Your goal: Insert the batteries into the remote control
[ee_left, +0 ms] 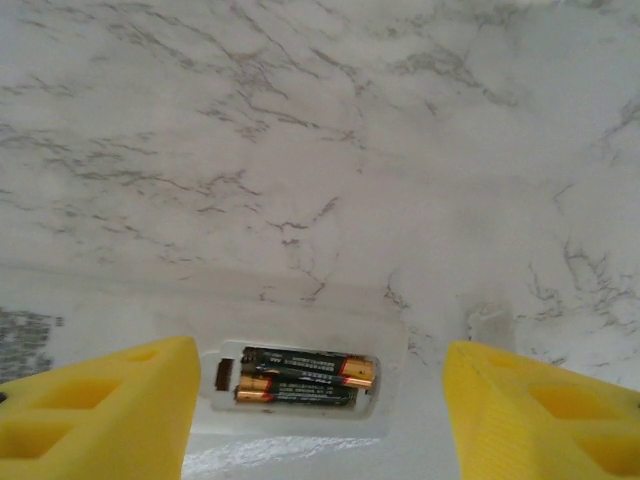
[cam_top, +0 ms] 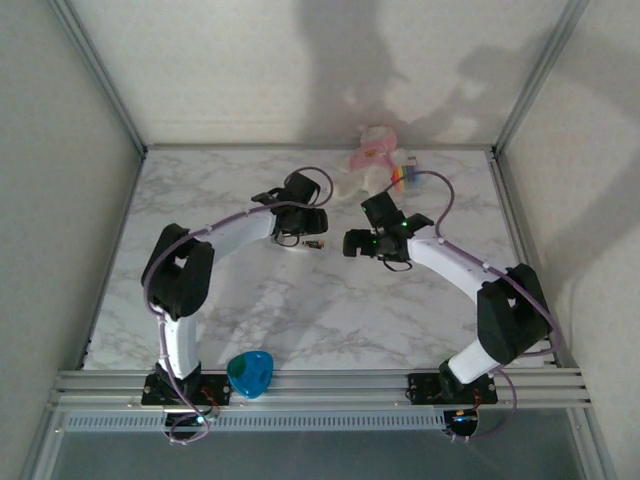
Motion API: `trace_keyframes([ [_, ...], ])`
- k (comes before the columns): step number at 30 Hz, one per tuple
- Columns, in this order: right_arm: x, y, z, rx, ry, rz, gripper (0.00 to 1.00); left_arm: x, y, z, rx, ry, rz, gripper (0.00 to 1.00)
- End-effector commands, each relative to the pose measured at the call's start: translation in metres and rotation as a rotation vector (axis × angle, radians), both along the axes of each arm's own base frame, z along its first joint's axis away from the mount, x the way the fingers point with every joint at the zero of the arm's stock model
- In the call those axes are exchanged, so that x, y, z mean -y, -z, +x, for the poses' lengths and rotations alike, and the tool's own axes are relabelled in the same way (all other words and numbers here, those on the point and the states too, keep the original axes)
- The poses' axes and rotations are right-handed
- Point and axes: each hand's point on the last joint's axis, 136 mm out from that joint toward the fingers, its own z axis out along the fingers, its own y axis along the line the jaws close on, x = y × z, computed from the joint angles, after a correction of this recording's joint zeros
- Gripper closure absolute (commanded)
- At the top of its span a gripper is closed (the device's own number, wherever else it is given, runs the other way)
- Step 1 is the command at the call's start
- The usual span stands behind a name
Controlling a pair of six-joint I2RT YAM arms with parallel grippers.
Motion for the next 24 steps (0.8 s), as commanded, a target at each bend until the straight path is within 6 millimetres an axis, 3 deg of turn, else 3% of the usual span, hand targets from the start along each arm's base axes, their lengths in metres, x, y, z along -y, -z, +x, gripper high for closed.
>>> trace_keyframes([
  [1,0.005,-0.006,-0.003,0.01,0.039,0.057,0.01,0.0,0.011,-0.005,-0.024,0.016,0.081,0.35],
  [9,0.016,-0.003,-0.007,0.005,0.061,0.053,0.01,-0.002,0.026,-0.01,-0.038,0.029,0.167,0.29],
  [24,0.015,0.002,-0.008,-0.009,0.07,0.06,0.01,-0.018,0.041,-0.016,-0.043,0.04,0.248,0.22],
])
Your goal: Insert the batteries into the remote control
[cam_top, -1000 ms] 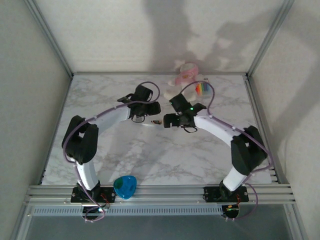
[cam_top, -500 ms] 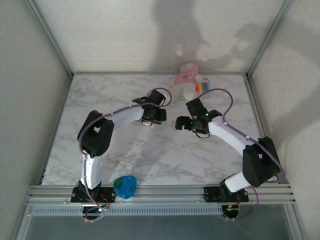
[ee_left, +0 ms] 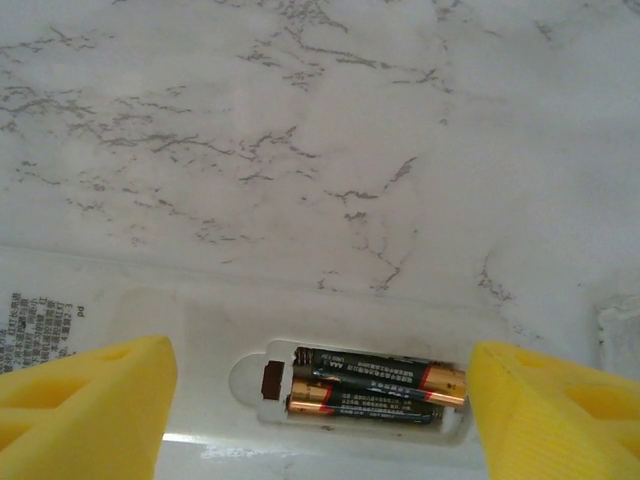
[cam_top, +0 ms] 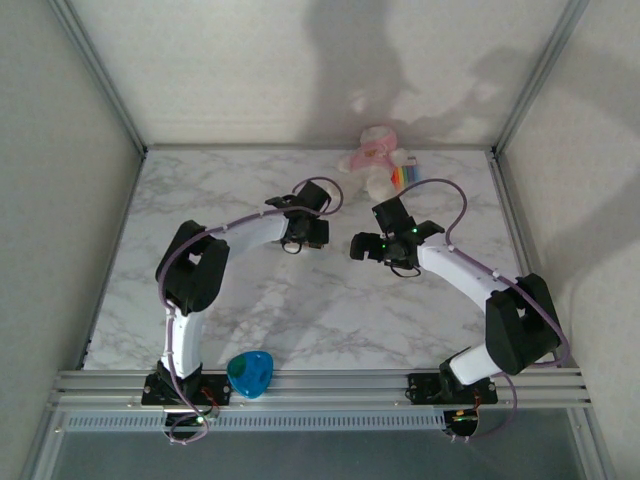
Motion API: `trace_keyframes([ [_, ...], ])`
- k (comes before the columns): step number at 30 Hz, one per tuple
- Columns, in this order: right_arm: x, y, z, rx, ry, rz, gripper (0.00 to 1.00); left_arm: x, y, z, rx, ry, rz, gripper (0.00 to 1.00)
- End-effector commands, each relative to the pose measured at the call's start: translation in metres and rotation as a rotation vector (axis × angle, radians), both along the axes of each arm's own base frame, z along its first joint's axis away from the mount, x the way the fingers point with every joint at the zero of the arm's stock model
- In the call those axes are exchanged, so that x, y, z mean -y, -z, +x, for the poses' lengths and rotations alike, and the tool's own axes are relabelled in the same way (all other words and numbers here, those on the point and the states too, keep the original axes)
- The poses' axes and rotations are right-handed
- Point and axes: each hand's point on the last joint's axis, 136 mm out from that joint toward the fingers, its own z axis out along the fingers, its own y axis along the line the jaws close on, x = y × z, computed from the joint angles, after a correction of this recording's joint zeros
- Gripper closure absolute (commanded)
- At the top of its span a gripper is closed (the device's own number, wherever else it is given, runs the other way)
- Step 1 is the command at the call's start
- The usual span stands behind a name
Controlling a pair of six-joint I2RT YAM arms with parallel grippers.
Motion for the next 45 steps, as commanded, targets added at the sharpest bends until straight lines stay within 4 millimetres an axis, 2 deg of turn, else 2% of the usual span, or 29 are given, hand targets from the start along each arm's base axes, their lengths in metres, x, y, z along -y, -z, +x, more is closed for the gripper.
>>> trace_keyframes([
  [1,0.002,0.001,0.0,0.0,0.019,0.011,0.01,-0.008,0.012,-0.009,-0.021,0.014,0.059,0.21],
  [17,0.002,0.006,-0.002,-0.016,0.028,0.01,0.01,0.001,0.019,-0.016,-0.046,0.047,-0.005,0.17],
  [27,0.002,0.008,-0.002,-0.023,0.032,0.015,0.01,-0.004,0.002,-0.01,-0.012,0.03,-0.04,0.17],
  [31,0.002,0.01,-0.003,-0.028,0.034,0.015,0.01,0.004,-0.002,-0.013,-0.018,0.062,-0.088,0.15],
  [35,0.002,0.012,-0.004,-0.034,0.035,0.013,0.01,0.009,0.002,-0.019,-0.038,0.1,-0.11,0.12],
  [45,0.002,0.013,-0.003,-0.035,0.038,0.016,0.01,0.007,0.012,-0.028,-0.068,0.143,-0.092,0.1],
])
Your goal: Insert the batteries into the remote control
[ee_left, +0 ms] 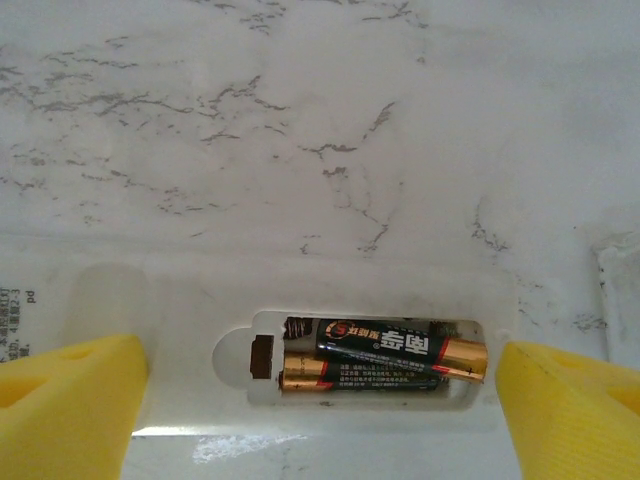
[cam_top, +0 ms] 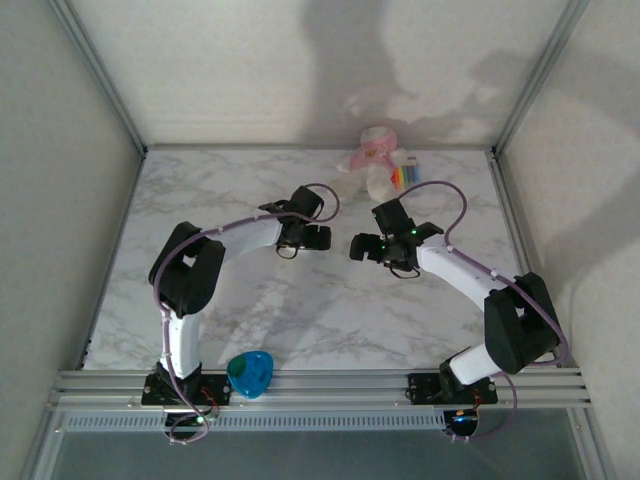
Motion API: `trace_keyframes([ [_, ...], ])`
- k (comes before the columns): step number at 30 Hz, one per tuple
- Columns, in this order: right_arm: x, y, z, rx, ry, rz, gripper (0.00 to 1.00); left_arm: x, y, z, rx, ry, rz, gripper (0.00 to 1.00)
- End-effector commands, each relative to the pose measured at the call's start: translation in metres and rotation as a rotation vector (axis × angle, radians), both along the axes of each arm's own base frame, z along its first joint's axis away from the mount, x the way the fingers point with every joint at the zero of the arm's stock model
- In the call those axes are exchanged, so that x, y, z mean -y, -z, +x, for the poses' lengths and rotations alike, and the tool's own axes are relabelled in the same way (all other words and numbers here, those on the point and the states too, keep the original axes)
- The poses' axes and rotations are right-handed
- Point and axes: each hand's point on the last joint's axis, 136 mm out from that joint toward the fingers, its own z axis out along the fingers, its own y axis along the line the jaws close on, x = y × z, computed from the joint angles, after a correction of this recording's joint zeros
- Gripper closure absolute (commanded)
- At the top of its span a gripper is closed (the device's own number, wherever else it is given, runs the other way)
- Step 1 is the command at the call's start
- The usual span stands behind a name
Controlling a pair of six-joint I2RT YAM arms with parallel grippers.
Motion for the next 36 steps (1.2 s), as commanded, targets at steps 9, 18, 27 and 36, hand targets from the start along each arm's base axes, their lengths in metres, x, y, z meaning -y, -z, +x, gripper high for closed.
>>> trace_keyframes([
  [9,0.001,0.008,-0.003,-0.029,0.016,0.008,0.01,-0.004,0.015,-0.016,-0.063,0.031,0.028,0.12],
  [18,0.002,0.009,-0.003,-0.03,0.017,0.005,0.01,-0.008,0.022,-0.013,-0.069,0.004,0.06,0.16],
  [27,0.001,0.009,-0.004,-0.032,0.018,0.008,0.01,-0.014,0.026,-0.012,-0.069,-0.005,0.091,0.23],
  [36,0.002,0.01,-0.004,-0.033,0.019,0.007,0.01,-0.008,0.012,-0.009,-0.056,0.002,0.047,0.2],
])
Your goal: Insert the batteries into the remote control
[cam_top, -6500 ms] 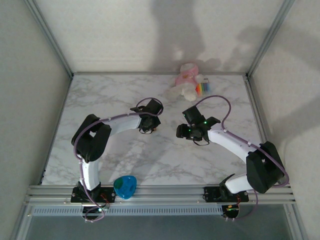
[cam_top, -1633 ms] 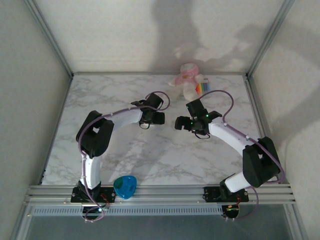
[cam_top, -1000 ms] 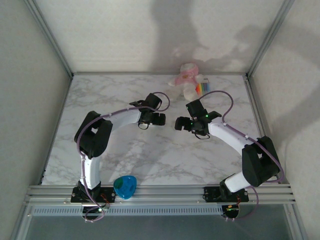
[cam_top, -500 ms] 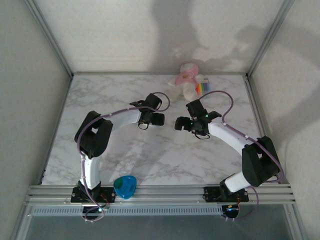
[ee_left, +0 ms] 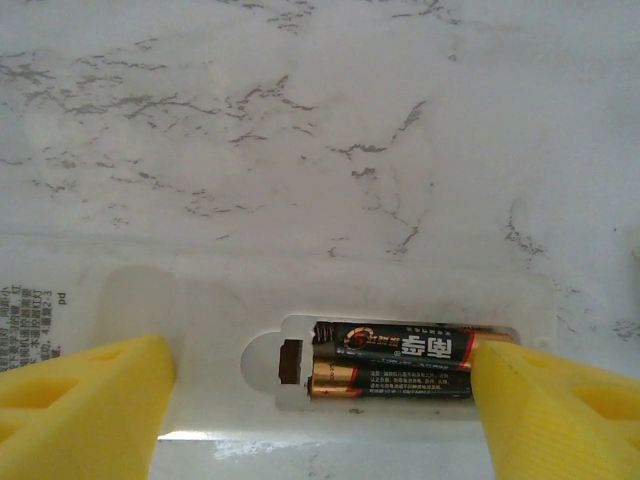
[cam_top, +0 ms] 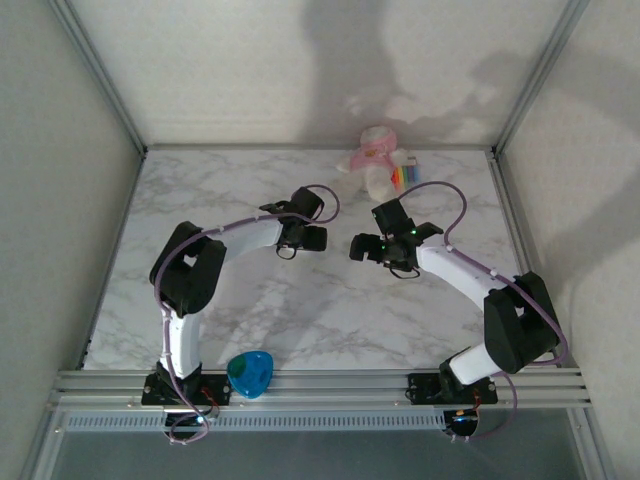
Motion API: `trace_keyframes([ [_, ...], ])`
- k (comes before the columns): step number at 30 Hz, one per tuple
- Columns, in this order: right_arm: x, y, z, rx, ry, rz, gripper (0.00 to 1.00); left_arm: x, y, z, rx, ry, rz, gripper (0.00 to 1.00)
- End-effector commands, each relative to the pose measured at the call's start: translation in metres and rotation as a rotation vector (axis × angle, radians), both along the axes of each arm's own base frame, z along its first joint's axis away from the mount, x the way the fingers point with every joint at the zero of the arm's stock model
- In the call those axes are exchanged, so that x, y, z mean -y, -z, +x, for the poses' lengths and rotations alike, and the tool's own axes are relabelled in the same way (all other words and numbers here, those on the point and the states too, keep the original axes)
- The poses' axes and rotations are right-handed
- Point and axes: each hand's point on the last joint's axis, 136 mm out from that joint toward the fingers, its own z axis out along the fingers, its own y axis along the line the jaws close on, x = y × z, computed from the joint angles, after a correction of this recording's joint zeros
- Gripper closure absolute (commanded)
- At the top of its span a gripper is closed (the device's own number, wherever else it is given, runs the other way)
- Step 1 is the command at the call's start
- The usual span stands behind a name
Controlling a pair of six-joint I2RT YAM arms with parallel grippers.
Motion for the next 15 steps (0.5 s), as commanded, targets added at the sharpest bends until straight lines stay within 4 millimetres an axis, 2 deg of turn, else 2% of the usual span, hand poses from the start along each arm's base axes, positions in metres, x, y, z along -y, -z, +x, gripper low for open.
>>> trace_keyframes([
  [1,0.001,0.008,-0.004,-0.027,0.012,0.006,0.01,-0.001,0.005,-0.01,-0.065,0.003,-0.003,0.2],
  [8,0.002,0.009,-0.005,-0.028,0.012,0.006,0.01,0.005,-0.009,-0.005,-0.082,-0.004,-0.14,0.18],
  [15,0.003,0.009,-0.006,-0.029,0.014,0.005,0.01,0.01,0.0,-0.003,-0.098,-0.003,-0.112,0.13],
])
